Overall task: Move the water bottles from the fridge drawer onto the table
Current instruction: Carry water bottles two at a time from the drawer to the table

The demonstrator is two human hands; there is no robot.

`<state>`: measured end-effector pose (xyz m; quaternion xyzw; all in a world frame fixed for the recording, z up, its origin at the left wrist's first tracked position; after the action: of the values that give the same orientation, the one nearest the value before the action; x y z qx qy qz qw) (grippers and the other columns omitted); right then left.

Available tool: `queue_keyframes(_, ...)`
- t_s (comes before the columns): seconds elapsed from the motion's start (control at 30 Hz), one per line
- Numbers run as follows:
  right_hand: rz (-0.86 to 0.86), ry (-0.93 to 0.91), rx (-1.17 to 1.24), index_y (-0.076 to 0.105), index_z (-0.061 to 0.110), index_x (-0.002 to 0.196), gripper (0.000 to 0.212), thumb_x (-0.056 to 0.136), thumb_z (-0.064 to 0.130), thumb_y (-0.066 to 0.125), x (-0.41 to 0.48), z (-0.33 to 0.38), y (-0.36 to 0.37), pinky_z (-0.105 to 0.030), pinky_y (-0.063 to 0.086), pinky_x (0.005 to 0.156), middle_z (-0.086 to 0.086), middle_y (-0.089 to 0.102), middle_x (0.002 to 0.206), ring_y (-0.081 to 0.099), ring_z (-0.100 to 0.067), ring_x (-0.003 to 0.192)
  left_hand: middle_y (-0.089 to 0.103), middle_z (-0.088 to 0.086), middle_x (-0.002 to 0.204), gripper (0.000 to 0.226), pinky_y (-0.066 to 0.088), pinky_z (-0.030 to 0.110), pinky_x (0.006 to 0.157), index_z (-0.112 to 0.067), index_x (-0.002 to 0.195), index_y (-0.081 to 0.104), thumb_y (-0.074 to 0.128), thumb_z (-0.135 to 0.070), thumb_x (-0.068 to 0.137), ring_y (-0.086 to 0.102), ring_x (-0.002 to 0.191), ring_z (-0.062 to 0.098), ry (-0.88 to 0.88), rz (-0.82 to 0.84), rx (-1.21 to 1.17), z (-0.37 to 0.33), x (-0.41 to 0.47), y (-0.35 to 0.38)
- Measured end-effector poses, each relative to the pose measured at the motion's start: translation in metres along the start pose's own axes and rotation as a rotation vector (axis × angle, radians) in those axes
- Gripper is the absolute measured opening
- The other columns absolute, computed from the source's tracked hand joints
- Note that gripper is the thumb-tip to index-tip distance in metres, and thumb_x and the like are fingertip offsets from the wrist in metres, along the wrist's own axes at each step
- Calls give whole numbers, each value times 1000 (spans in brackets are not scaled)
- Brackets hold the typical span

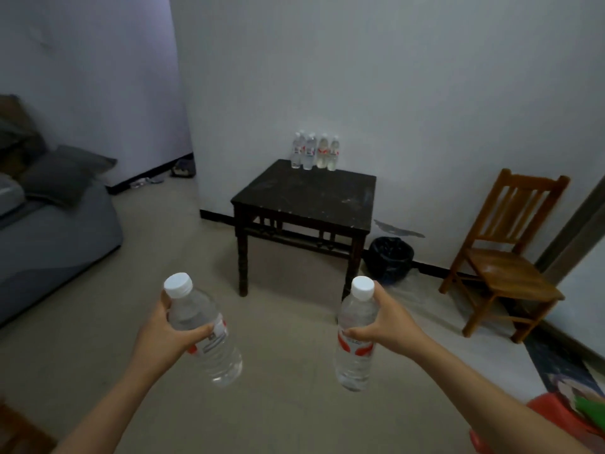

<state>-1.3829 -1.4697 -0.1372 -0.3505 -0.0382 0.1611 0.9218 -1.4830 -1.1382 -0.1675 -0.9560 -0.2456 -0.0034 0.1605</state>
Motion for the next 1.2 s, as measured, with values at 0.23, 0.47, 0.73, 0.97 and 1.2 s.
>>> queue_keyframes(0.23, -33, -28, 57, 36, 35, 116, 73, 62, 15, 82, 51, 84, 86, -31, 51, 82, 8, 56, 103, 58, -14, 99, 65, -1, 98, 86, 53, 42, 80, -28, 109, 49, 72, -48, 28, 64, 89, 21, -16, -52, 20, 40, 63, -119)
queue_keyframes(0.47, -5, -16, 104, 35, 32, 115, 68, 67, 12, 79, 103, 148, 163, -9, 42, 44, 11, 53, 93, 55, -5, 78, 65, -4, 98, 76, 52, 45, 85, -33, 103, 51, 74, -47, 32, 64, 93, 21, 24, -83, 14, 70, 133, -201)
queue_keyframes(0.73, 60, -52, 37, 34, 37, 119, 76, 63, 17, 81, 200, 192, 210, -33, 52, 84, 5, 55, 110, 57, -16, 104, 63, -2, 96, 81, 51, 37, 79, -28, 106, 50, 71, -46, 30, 62, 89, 20, 71, -98, -3, 81, 230, -226)
queue_keyframes(0.97, 51, -124, 49, 36, 36, 116, 71, 64, 20, 80, 326, 221, 233, -36, 53, 84, 6, 56, 106, 58, -16, 102, 63, -8, 97, 82, 52, 37, 78, -28, 109, 49, 71, -47, 32, 63, 90, 18, 81, -81, 70, 82, 349, -227)
queue_keyframes(1.2, 65, -154, 65, 39, 34, 113, 67, 63, 20, 81, 433, 254, 258, -40, 54, 84, 4, 59, 104, 60, -17, 99, 62, -2, 101, 84, 50, 41, 84, -26, 110, 48, 73, -46, 32, 61, 94, 20, 66, -124, 47, 90, 445, -250)
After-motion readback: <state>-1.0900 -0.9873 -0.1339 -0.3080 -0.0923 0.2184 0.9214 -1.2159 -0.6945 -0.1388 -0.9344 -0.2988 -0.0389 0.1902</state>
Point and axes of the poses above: each hand's wrist, its own x-axis towards the middle knuckle, its own y-axis out of the palm, z = x × y, the point moved 6 cm from there along x, towards the middle knuckle
